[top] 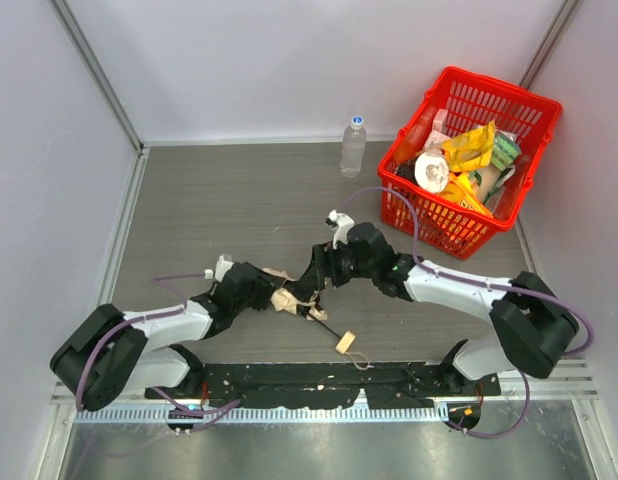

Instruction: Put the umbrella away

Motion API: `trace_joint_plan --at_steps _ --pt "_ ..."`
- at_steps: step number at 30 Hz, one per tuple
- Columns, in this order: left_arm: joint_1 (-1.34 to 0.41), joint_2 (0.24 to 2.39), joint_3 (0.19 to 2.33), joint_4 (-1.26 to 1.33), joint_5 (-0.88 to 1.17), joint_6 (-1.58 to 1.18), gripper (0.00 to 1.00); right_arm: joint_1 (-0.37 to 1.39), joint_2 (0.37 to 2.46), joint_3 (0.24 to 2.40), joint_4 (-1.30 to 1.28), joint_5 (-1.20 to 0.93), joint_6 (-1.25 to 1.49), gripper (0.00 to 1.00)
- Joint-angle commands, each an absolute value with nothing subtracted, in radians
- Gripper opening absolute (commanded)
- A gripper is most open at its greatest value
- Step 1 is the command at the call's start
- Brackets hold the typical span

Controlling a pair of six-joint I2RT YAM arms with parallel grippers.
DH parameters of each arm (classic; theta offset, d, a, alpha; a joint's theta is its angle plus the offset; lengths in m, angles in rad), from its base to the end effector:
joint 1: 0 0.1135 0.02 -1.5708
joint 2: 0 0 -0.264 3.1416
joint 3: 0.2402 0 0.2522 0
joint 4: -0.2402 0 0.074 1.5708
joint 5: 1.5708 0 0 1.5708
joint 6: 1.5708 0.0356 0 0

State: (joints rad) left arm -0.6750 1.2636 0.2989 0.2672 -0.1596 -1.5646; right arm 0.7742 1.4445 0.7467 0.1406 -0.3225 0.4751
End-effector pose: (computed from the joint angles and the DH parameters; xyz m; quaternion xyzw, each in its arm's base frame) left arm 0.1696 -0.1285 0.1279 -0.4191 0.8009 -0.3479 0.2488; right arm 0.2098 0.2209 0.2070 -0.2056 0.8417 0.3940 0.3065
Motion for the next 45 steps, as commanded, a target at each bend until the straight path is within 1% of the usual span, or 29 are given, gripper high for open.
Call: trace_joint_plan --at_steps 1,3,4,5,8,9,10,12,15,19,26,31,35,37,38,39,40,42,43,44,45 --pt "-0.681 1.165 0.248 0.040 -0.207 -1.569 0.00 0.842 1.322 0.707 0.037 -0.144 0.526 0.77" --pt "-0.681 1.109 0.273 -0.024 -0.242 -1.569 0.00 0.925 1.283 0.725 0.006 -0.056 0.525 0.77" --pt "-0.681 1.085 0.287 -0.050 -0.253 -1.566 0.00 0.998 1.275 0.757 -0.027 0.077 0.497 0.77" --pt "-0.683 1.071 0.307 -0.083 -0.262 -1.559 0.00 1.029 1.278 0.781 -0.075 0.125 0.477 0.75" --pt "-0.681 1.049 0.363 -0.191 -0.279 -1.551 0.00 1.141 1.354 0.926 -0.216 0.357 0.373 0.62" --pt "-0.681 1.046 0.382 -0.230 -0.284 -1.543 0.00 1.155 1.371 0.949 -0.251 0.394 0.351 0.61" --pt "-0.681 1.045 0.402 -0.253 -0.290 -1.525 0.00 1.178 1.415 1.001 -0.268 0.426 0.324 0.58" --pt "-0.683 1.039 0.423 -0.288 -0.301 -1.506 0.00 1.201 1.480 1.063 -0.291 0.429 0.296 0.52" --pt "-0.681 1.014 0.420 -0.290 -0.311 -1.506 0.00 1.219 1.570 1.115 -0.275 0.426 0.279 0.51" --pt "-0.681 0.988 0.423 -0.311 -0.310 -1.514 0.00 1.229 1.637 1.160 -0.241 0.407 0.279 0.51" --pt "-0.683 0.960 0.433 -0.339 -0.311 -1.513 0.00 1.253 1.671 1.109 -0.120 0.351 0.292 0.51" --pt "-0.683 0.965 0.422 -0.318 -0.295 -1.522 0.00 1.281 1.637 1.040 -0.023 0.350 0.268 0.55" --pt "-0.681 0.947 0.416 -0.308 -0.281 -1.525 0.00 1.281 1.649 1.023 0.028 0.343 0.267 0.56" --pt "-0.681 0.925 0.407 -0.307 -0.278 -1.522 0.00 1.281 1.661 1.022 0.020 0.418 0.271 0.50" --pt "-0.683 0.916 0.400 -0.301 -0.276 -1.522 0.00 1.279 1.670 1.023 0.020 0.454 0.267 0.42" --pt "-0.681 0.908 0.393 -0.299 -0.275 -1.522 0.00 1.279 1.671 1.022 0.020 0.457 0.261 0.37" --pt "-0.683 0.897 0.387 -0.292 -0.273 -1.519 0.00 1.279 1.669 1.017 0.026 0.456 0.258 0.30" --pt "-0.681 0.885 0.376 -0.278 -0.268 -1.516 0.00 1.278 1.675 1.023 0.023 0.456 0.261 0.22" --pt "-0.681 0.878 0.371 -0.272 -0.267 -1.514 0.00 1.278 1.683 1.026 0.008 0.463 0.261 0.20" --pt "-0.683 0.873 0.368 -0.265 -0.265 -1.513 0.00 1.278 1.687 1.029 0.006 0.472 0.262 0.14" --pt "-0.683 0.867 0.365 -0.258 -0.265 -1.509 0.00 1.278 1.684 1.028 -0.021 0.477 0.268 0.10"
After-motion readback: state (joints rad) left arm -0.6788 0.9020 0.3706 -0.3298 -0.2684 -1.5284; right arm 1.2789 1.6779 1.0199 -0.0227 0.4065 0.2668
